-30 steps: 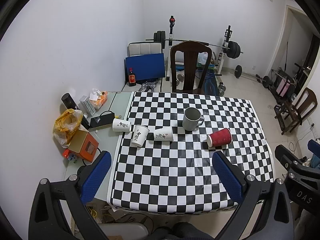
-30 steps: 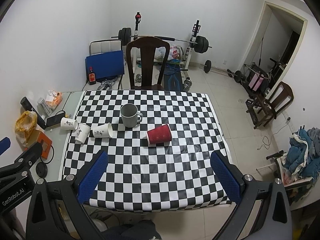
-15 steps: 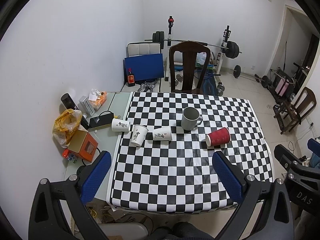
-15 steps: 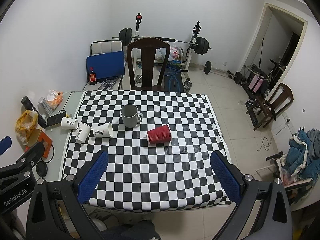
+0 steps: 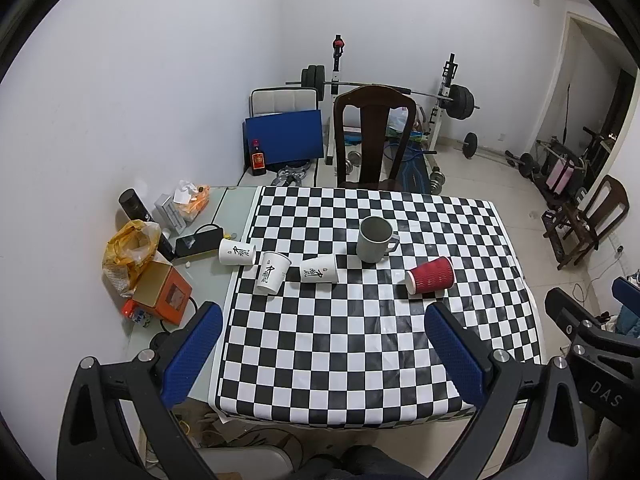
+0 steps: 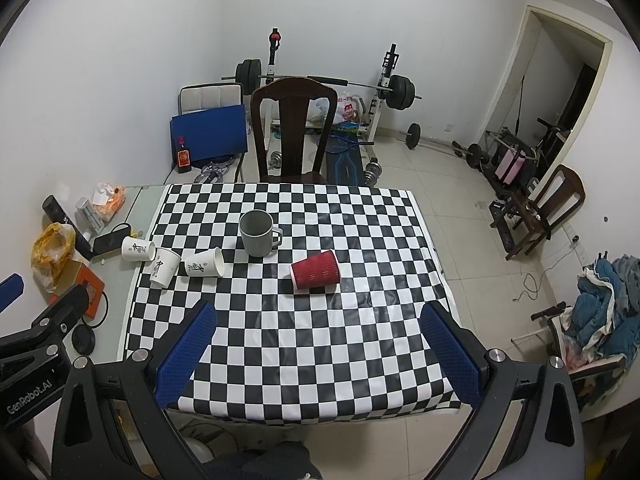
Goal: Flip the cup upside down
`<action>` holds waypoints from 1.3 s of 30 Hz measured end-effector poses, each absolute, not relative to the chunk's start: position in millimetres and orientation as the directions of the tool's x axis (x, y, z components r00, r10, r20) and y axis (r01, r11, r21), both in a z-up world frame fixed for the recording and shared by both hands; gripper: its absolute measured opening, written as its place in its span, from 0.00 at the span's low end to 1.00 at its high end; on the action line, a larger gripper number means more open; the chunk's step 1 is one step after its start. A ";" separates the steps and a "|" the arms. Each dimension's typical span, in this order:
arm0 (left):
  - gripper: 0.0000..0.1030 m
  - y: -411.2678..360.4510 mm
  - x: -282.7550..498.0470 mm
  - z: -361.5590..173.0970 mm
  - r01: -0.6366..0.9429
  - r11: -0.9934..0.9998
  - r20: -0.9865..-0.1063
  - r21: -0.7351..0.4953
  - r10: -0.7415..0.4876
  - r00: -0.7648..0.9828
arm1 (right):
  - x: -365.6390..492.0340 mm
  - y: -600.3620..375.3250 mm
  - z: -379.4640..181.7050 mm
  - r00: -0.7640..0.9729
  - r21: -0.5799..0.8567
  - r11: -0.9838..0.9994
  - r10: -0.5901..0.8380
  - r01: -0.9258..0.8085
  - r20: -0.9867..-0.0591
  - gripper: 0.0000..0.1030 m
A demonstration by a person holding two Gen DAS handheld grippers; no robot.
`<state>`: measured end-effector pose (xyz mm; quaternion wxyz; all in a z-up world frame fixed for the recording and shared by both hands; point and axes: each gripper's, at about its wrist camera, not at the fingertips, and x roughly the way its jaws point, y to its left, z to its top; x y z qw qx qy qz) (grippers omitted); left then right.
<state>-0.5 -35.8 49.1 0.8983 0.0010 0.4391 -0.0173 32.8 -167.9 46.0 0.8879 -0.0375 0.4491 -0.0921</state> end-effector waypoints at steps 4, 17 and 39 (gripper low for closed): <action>1.00 -34.5 -1.9 48.2 0.031 0.999 -0.788 -0.014 -0.030 0.615 | 37.3 -168.4 63.8 0.580 -0.149 0.981 -0.196 0.128 -0.791 0.99; 1.00 -27.9 24.1 1.7 -0.089 0.995 -0.806 0.038 0.083 0.585 | 43.0 -173.0 54.4 0.570 -0.138 0.982 -0.185 0.126 -0.800 1.00; 0.99 113.2 143.7 -213.6 -0.479 0.873 -0.960 0.089 0.203 0.193 | 210.6 -96.3 -256.3 0.177 -0.097 0.984 -0.069 -0.153 -0.982 0.87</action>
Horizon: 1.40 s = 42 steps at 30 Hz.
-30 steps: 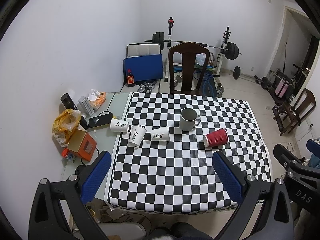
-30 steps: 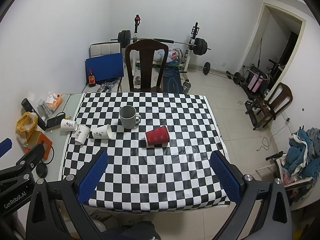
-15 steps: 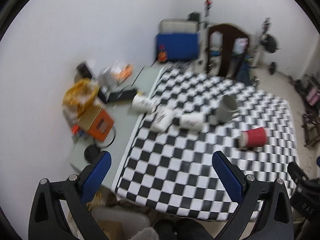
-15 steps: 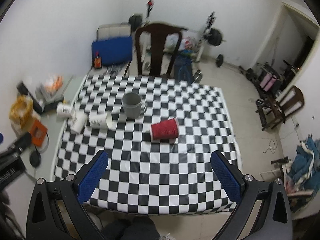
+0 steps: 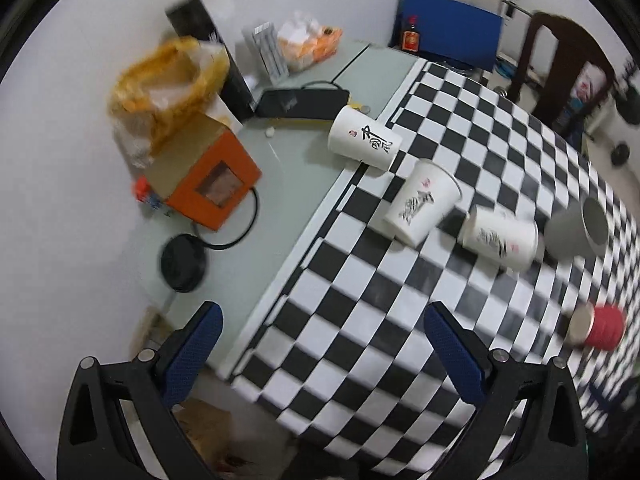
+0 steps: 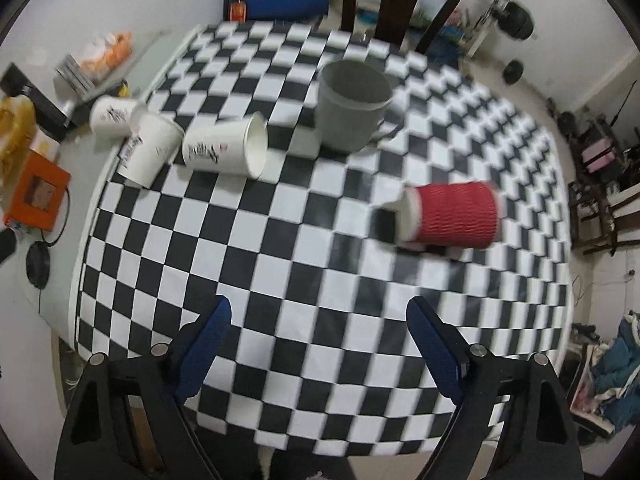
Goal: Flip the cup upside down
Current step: 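Move the left tool toward the white calligraphy cups and lower it, then grasp an upright white calligraphy cup with the left gripper and lift it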
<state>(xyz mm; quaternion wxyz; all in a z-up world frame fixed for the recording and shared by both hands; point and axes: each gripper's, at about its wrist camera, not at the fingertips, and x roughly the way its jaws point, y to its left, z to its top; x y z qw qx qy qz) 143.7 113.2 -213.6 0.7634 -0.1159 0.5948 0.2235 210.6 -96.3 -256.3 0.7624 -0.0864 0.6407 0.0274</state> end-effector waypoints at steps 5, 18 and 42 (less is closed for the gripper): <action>0.91 150.9 195.1 -249.6 -0.539 0.841 -0.981 -0.035 0.075 0.180 | 243.4 -85.8 -312.2 0.054 -0.084 0.996 -0.082 -0.037 -0.995 0.87; 0.90 208.2 323.3 -329.6 -0.680 0.698 -0.975 -0.224 -0.157 0.160 | 290.6 -92.3 -371.9 -0.090 -0.153 0.949 -0.133 0.276 -0.987 0.87; 0.62 147.0 313.1 -278.0 -0.329 0.944 -0.978 0.020 0.087 0.192 | 333.2 -45.3 -367.9 -0.062 -0.172 0.975 -0.165 0.139 -0.984 0.87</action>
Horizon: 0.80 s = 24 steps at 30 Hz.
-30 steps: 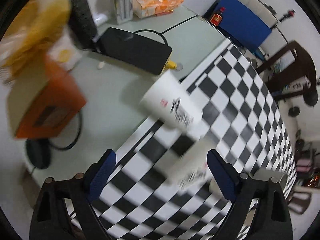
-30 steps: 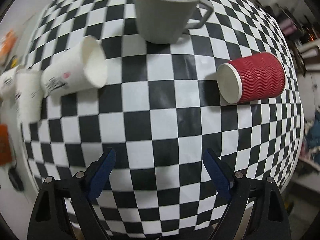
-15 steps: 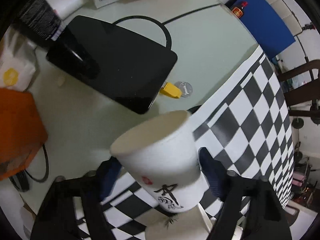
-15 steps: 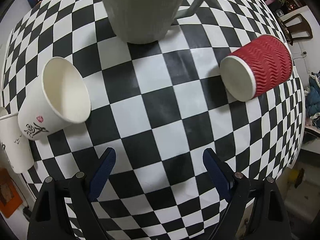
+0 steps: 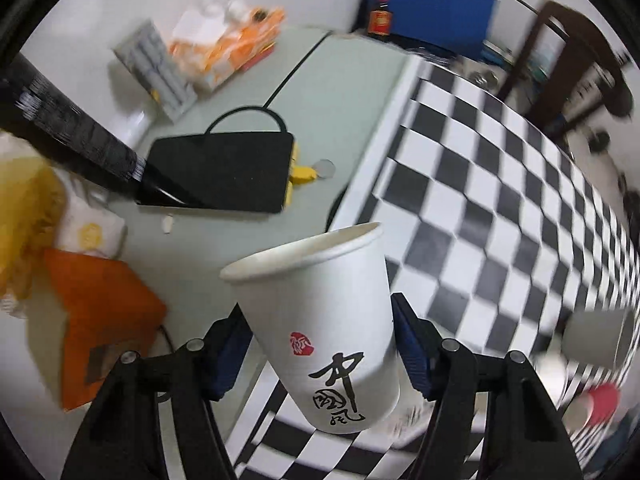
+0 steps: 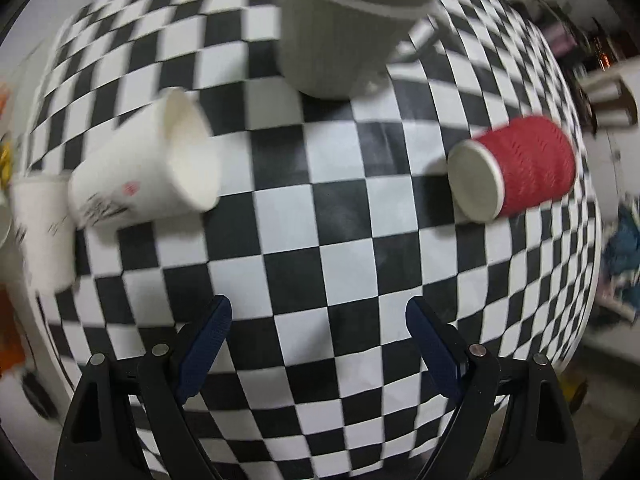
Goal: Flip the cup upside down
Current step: 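Grasp an upright white calligraphy cup with the left gripper and lift it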
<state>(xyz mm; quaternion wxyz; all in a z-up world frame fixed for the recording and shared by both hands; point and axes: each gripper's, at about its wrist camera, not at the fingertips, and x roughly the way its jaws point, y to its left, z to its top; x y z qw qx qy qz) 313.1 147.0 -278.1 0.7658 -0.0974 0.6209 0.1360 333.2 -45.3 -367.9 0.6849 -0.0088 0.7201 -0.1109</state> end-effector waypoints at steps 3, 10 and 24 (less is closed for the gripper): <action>0.62 130.1 288.3 -255.7 -0.291 0.956 -0.967 0.040 0.110 0.228 | 330.4 -35.0 -352.9 0.000 -0.173 0.982 -0.174 0.070 -0.985 0.87; 0.62 89.1 234.6 -215.3 -0.154 0.987 -0.953 0.054 0.097 0.288 | 273.9 -55.7 -330.4 0.084 -0.119 0.992 -0.116 -0.034 -0.990 0.87; 0.62 -67.7 143.2 -257.6 0.088 0.996 -0.993 -0.020 -0.030 0.114 | 164.8 -167.5 -316.7 0.067 -0.093 0.996 -0.093 0.001 -0.993 0.87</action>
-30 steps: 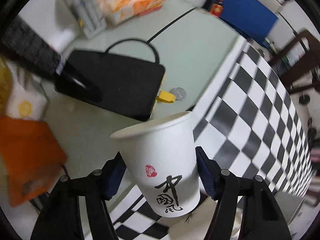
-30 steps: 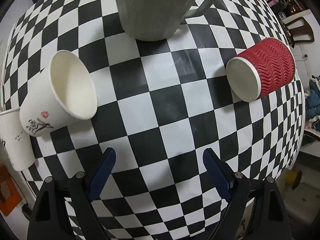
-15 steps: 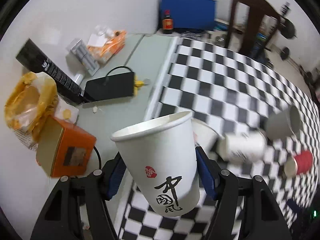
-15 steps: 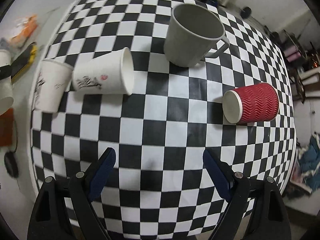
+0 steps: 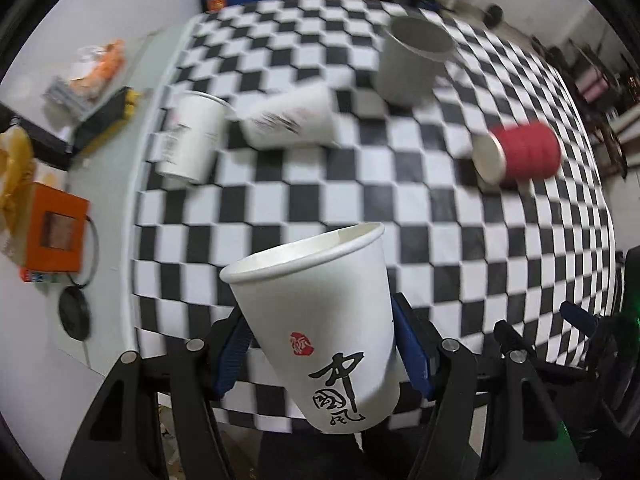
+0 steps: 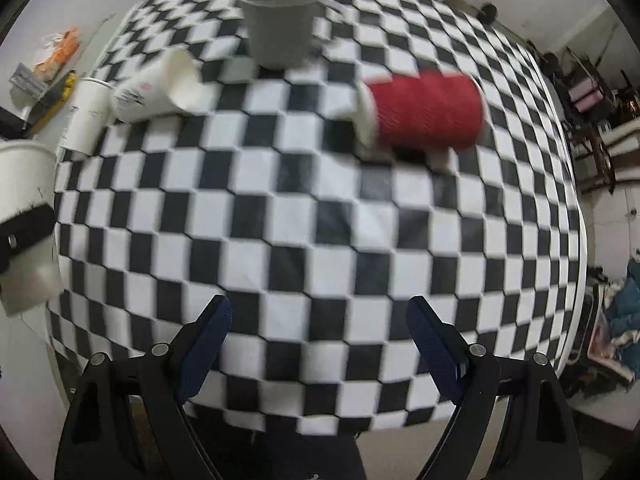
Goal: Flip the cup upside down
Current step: 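Grasp an upright white calligraphy cup with the left gripper and lift it, then pass the white cup from the left gripper to the right gripper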
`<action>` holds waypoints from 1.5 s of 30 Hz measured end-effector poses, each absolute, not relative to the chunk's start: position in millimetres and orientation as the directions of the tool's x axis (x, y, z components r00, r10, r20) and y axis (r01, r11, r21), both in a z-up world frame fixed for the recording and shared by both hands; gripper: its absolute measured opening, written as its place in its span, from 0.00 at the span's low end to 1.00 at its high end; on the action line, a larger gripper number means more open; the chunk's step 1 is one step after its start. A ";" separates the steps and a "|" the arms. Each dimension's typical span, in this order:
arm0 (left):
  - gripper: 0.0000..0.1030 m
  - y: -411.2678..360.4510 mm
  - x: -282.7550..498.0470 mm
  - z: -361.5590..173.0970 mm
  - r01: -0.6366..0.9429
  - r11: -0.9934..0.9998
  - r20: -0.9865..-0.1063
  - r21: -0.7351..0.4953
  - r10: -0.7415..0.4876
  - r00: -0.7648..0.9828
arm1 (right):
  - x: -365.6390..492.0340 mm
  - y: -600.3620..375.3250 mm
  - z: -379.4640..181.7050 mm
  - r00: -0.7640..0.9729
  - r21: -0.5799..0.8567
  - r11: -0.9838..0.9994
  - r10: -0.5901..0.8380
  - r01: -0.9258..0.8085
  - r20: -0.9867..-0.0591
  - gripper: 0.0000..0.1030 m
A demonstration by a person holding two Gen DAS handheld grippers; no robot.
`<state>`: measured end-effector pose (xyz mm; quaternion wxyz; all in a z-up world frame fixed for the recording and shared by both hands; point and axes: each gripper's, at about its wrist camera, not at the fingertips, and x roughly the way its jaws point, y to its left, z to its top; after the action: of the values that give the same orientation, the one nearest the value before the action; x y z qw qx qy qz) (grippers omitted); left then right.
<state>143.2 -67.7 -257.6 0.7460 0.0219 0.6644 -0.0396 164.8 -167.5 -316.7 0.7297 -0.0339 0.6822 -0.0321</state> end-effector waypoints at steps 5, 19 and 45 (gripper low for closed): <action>0.62 -123.1 130.5 -285.4 0.164 0.986 -0.997 -0.033 -0.045 0.069 | 137.0 -226.6 -339.0 0.004 -0.116 0.991 -0.116 0.065 -0.993 0.87; 0.65 -203.6 125.4 -336.0 0.260 0.965 -0.999 -0.043 -0.040 -0.016 | 109.9 -325.3 -380.4 -0.079 -0.156 0.971 -0.144 0.179 -0.986 0.87; 0.98 -171.8 144.6 -341.6 0.170 0.983 -0.996 -0.066 -0.074 0.045 | 107.2 -353.0 -366.3 -0.049 -0.140 0.962 -0.132 0.232 -0.990 0.87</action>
<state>144.6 -171.8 -341.6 0.7219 0.0346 0.6859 -0.0845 107.2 -353.0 -366.3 0.6886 0.0352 0.7121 -0.1323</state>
